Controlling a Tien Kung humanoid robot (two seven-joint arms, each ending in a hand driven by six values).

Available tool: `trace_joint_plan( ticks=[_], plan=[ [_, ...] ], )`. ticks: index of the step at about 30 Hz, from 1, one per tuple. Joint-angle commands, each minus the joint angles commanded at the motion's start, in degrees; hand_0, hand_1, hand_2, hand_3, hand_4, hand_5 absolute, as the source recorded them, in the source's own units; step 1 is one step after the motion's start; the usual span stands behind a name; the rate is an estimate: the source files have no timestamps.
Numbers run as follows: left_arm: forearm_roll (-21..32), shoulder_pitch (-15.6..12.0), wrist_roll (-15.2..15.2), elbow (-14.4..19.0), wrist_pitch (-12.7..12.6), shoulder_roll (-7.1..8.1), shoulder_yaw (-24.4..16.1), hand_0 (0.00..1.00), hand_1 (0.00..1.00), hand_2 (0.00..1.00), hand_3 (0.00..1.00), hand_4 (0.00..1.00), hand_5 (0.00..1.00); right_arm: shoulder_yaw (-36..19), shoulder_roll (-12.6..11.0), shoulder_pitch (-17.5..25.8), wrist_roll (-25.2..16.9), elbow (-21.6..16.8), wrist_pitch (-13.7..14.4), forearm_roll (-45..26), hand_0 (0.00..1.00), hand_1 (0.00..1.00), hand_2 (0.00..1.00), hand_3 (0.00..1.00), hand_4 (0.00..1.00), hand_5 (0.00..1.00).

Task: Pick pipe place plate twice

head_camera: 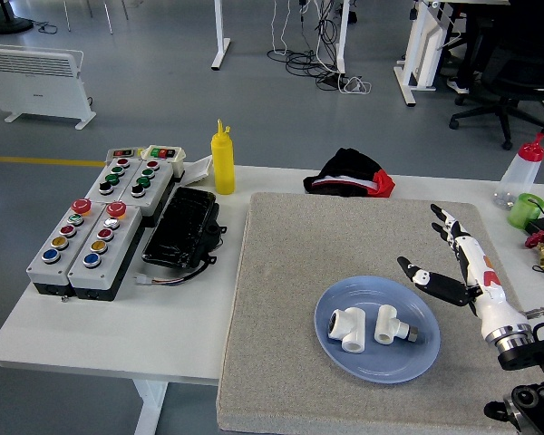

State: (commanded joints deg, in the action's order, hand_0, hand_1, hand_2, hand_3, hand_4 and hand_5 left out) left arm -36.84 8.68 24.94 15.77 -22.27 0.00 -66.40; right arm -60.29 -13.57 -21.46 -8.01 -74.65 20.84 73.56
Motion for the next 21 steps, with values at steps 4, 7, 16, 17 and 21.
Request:
trace_joint_plan(
  ticks=[4, 7, 16, 17, 21],
  plan=[
    [0.0, -0.3, 0.2, 0.0, 0.0, 0.0, 0.0, 0.582, 0.577, 0.615, 0.605, 0.469, 0.998, -5.8, -0.6, 2.1, -1.8, -0.4, -1.5, -9.3, 0.932, 0.87, 0.968, 0.908, 0.72, 0.341],
    [-0.1, -0.5, 0.4, 0.1, -0.1, 0.0, 0.0, 0.582, 0.577, 0.615, 0.605, 0.47, 0.998, -8.3, -1.1, 3.2, -2.2, -1.1, -2.4, -15.4, 0.847, 0.783, 0.842, 0.81, 0.565, 0.298],
    [-0.9, -1.1, 1.0, 0.2, -0.2, 0.0, -0.5, 0.582, 0.577, 0.616, 0.606, 0.469, 0.998, -15.3, -2.1, 6.0, -1.4, -2.0, -6.0, -36.2, 0.781, 0.732, 0.771, 0.743, 0.536, 0.299],
    [-1.4, -1.2, 1.2, 0.3, -0.2, 0.0, -0.8, 0.582, 0.577, 0.616, 0.606, 0.469, 0.998, -16.2, -2.2, 6.3, -0.4, -1.9, -6.7, -38.1, 0.781, 0.732, 0.771, 0.743, 0.536, 0.299],
    [-1.5, -1.5, 1.2, 0.3, -0.4, 0.0, -1.0, 0.581, 0.578, 0.615, 0.606, 0.469, 0.998, -19.0, -2.5, 7.7, 1.3, -1.2, -8.7, -42.6, 0.797, 0.76, 0.784, 0.745, 0.542, 0.344]
  ],
)
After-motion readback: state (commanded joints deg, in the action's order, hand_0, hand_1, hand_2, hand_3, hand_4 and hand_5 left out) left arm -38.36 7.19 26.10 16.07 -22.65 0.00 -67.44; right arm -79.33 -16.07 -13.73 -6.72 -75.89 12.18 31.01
